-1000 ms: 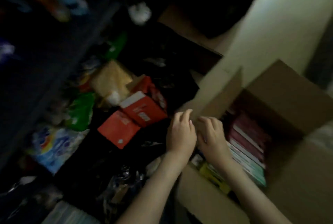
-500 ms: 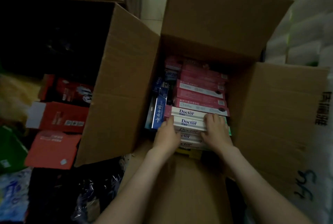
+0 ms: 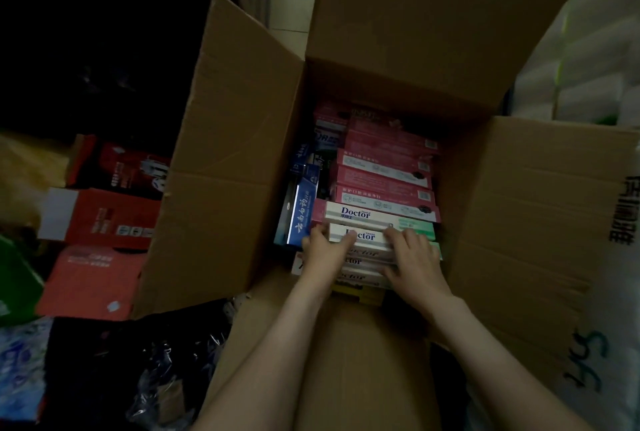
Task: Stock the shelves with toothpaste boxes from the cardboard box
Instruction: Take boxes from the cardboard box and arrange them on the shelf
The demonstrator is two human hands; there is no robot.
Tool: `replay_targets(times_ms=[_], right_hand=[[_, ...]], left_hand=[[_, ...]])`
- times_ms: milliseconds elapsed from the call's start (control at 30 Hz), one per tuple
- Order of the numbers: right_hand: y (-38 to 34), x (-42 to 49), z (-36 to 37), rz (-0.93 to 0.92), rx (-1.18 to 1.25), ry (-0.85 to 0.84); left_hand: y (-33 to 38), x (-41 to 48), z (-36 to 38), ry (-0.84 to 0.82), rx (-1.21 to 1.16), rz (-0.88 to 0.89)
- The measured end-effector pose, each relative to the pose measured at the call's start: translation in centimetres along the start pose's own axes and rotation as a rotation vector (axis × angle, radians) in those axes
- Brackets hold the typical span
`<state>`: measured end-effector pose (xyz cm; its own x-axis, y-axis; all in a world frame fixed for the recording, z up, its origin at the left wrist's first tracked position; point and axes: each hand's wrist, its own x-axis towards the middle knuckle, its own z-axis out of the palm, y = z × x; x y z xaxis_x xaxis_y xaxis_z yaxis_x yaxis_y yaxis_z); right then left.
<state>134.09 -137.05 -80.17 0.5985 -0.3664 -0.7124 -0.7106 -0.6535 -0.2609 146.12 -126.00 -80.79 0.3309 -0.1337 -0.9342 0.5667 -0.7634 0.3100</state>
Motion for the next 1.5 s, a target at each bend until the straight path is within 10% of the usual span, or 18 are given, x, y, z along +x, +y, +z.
replay_targets(times_ms=[300,500,700,933,1500], right_hand=[[-2.1,-1.0,-2.5,-0.104,0.054,-0.034],[-7.1,-7.9,-10.7,-0.265,0.23,-0.018],[-17.6,-14.6,-21.7,-0.325,0.18,0.075],[-31.1,-22.1,-28.6,-0.322,0.651,-0.125],[-56.0,-33.3,-25.3,-0.848,0.179,-0.191]], left_hand=[[-1.0,-3.6,-2.1,-0.025,0.284,0.227],[1.8,-14.1,-9.6,-0.074,-0.082,0.37],[4.7,-26.7,-19.5,0.207,-0.384,0.372],[3.4,-41.7,-30.1,0.609,-0.784,0.395],[-8.1,-56.4,-37.5,1.254,-1.318,0.289]])
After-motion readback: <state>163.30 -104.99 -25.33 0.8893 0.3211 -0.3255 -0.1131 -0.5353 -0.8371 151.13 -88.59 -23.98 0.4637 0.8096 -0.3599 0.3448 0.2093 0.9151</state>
